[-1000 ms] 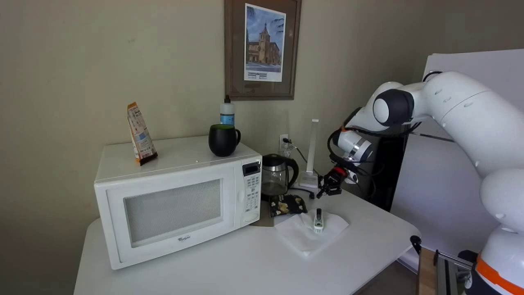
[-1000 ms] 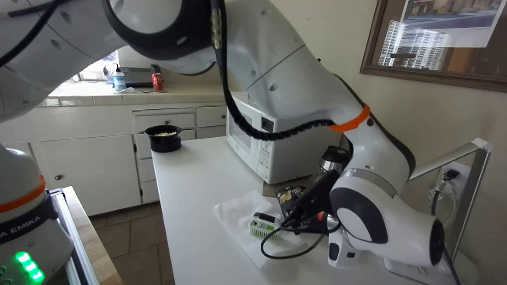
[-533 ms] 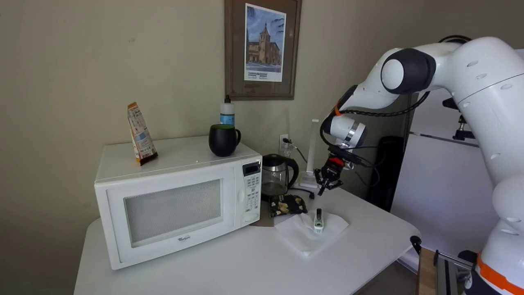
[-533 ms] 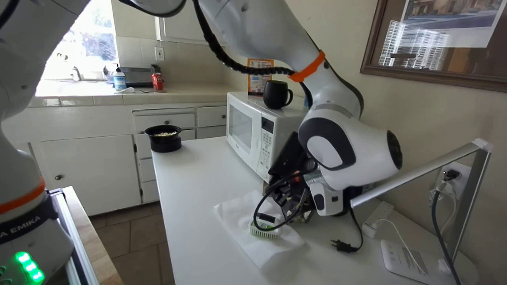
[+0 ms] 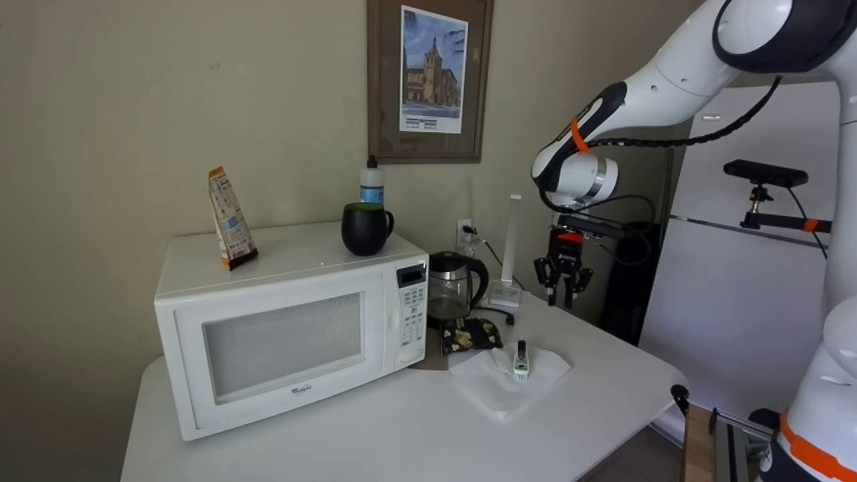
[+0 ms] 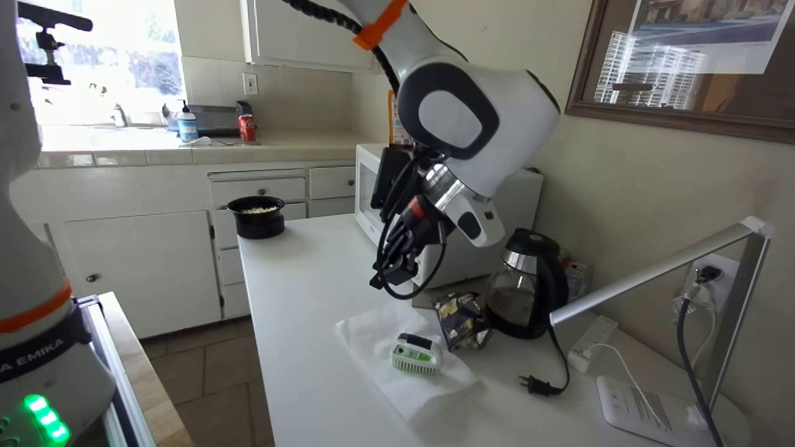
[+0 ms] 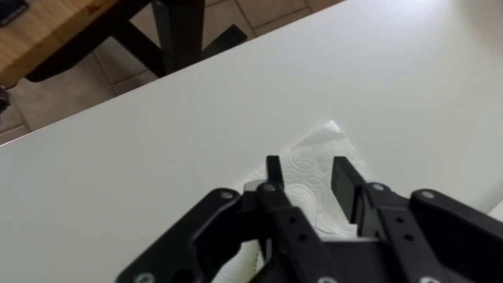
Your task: Put the white object in the black packet
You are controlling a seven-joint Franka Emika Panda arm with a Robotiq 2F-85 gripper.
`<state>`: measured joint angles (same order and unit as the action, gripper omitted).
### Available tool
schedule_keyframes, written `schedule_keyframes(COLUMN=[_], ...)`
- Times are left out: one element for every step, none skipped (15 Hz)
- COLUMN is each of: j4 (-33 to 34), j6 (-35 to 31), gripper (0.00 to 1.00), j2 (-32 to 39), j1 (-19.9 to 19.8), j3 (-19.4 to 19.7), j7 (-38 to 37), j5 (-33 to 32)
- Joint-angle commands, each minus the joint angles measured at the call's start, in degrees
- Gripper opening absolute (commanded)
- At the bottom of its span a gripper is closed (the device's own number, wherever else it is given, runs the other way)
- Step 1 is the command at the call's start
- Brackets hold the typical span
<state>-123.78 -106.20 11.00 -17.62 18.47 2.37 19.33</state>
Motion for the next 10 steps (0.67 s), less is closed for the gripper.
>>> schedule_keyframes(j4=[-8.41, -9.01, -9.6, -9.63, -9.64, -9.03, -7.49, -7.49, -7.5, -7.54], j6=[-1.36, -0.87, -0.38, -0.16, -0.04, -0.28, 0.15, 0.15, 0.15, 0.15], gripper=[0.7, 0.78, 0.85, 0.94, 0.99, 1.0, 0.9, 0.97, 1.0, 1.0], j2=[-12.55, -14.34, -16.44, -17.75, -19.09, -19.78, -16.81, -17.94, -18.69, -19.01], j1=[1.43, 1.35, 1.43, 1.45, 1.42, 1.29, 1.18, 1.22, 1.24, 1.25], j3=[-0.6, -0.83, -1.26, -1.63, -1.89, -1.98, -1.6, -1.69, -1.72, -1.72], j7=[0.41, 1.01, 1.36, 2.05, 2.98, 4.26, 2.39, 2.97, 3.44, 3.64], j5=[-11.59, -14.72, -17.75, -20.41, -23.06, -25.49, -21.47, -23.07, -23.75, -24.08])
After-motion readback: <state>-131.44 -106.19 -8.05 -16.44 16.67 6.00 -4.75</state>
